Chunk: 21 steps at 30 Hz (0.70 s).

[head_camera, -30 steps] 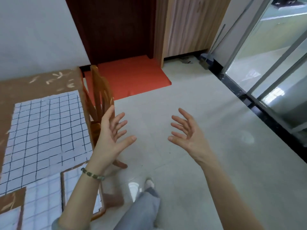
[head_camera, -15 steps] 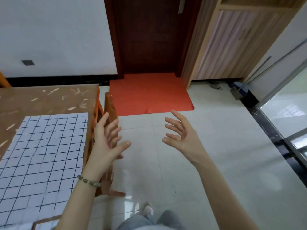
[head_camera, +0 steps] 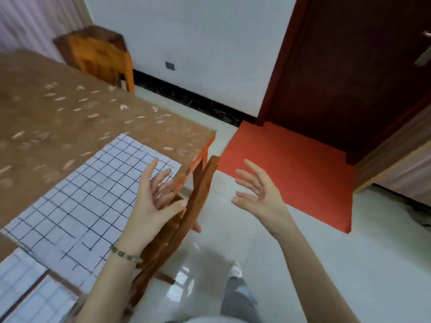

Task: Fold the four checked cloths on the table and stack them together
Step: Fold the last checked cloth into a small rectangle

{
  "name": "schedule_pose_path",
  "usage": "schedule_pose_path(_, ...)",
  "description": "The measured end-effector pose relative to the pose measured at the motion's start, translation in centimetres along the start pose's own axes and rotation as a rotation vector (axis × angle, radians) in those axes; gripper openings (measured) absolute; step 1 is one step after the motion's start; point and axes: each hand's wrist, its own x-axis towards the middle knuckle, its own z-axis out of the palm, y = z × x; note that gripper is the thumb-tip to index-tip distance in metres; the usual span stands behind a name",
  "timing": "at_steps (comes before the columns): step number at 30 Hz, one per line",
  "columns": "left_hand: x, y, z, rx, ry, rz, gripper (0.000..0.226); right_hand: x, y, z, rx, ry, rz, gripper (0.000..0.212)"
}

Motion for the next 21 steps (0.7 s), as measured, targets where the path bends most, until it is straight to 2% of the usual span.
schedule_pose_path(9,0.8,-0.1,3.2,0.034,0.458,-0.058,0.095,11.8,-1.8,-3.1,-0.004,-0.441,-0.033,0.08)
schedule_pose_path(15,-1.0,-0.2,3.3,0.082,0.727,-0.106,0.097,16.4,-2.8,-0.1,-0.01,-0.711,-0.071,0.08)
schedule_pose_path(21,-3.0,-0.8,2.2,0.093,0.931,-0.156,0.096,18.2,-2.6,4.8,-0.046,-0.894,-0.071,0.079)
